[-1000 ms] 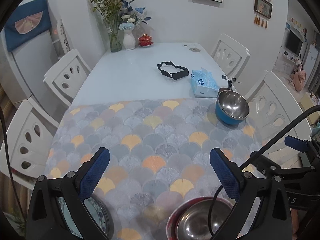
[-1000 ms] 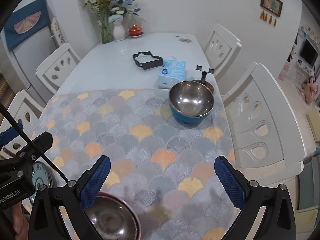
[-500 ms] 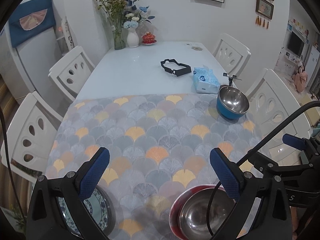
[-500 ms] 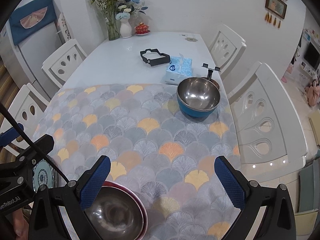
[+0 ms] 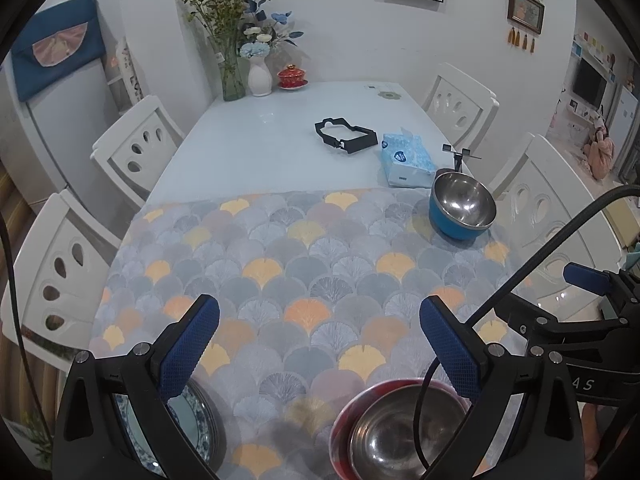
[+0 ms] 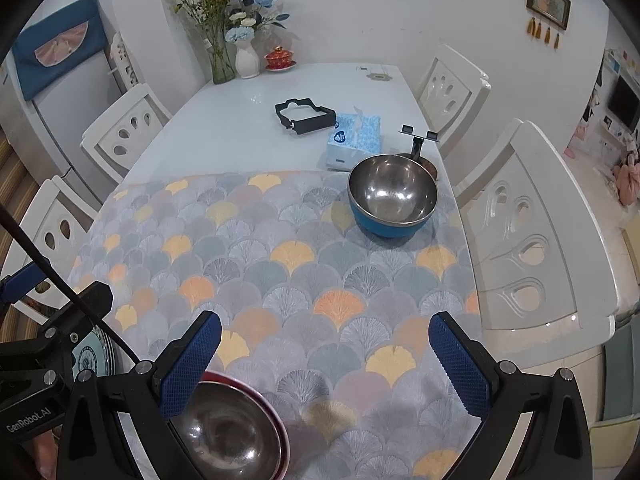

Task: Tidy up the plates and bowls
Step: 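Close both grippers on the rim of the blue steel bowl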

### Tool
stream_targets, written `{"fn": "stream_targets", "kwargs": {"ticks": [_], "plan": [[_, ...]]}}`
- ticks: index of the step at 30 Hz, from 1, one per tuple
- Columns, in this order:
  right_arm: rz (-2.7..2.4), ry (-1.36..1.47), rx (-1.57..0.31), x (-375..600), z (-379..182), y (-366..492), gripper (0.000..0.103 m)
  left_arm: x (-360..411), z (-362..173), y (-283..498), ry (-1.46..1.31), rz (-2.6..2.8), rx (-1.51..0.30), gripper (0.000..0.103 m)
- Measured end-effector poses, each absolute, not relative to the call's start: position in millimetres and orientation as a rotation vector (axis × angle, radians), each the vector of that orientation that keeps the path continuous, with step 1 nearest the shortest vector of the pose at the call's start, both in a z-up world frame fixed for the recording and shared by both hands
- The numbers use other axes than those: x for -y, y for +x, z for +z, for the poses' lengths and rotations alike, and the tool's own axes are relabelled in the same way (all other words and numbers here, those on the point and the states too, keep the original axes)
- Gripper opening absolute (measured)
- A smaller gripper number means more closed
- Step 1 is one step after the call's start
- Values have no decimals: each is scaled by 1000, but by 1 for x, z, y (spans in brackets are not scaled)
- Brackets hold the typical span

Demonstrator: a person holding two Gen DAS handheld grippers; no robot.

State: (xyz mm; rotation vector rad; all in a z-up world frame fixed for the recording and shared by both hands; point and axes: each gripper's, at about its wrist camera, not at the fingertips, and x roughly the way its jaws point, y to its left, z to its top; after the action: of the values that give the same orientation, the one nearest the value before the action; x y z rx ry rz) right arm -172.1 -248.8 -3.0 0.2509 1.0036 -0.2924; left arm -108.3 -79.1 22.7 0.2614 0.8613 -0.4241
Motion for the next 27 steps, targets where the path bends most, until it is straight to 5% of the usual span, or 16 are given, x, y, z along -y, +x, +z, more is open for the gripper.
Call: {"fn": "stream_targets", "kwargs": {"ticks": [14, 27], "plan": [[-336, 316, -1051, 286, -27, -152, 103, 123, 10, -67, 260, -495, -921, 100], [-519, 416, -1058, 387, -63, -123, 98, 248, -36, 8, 340, -765, -1010, 96]]}}
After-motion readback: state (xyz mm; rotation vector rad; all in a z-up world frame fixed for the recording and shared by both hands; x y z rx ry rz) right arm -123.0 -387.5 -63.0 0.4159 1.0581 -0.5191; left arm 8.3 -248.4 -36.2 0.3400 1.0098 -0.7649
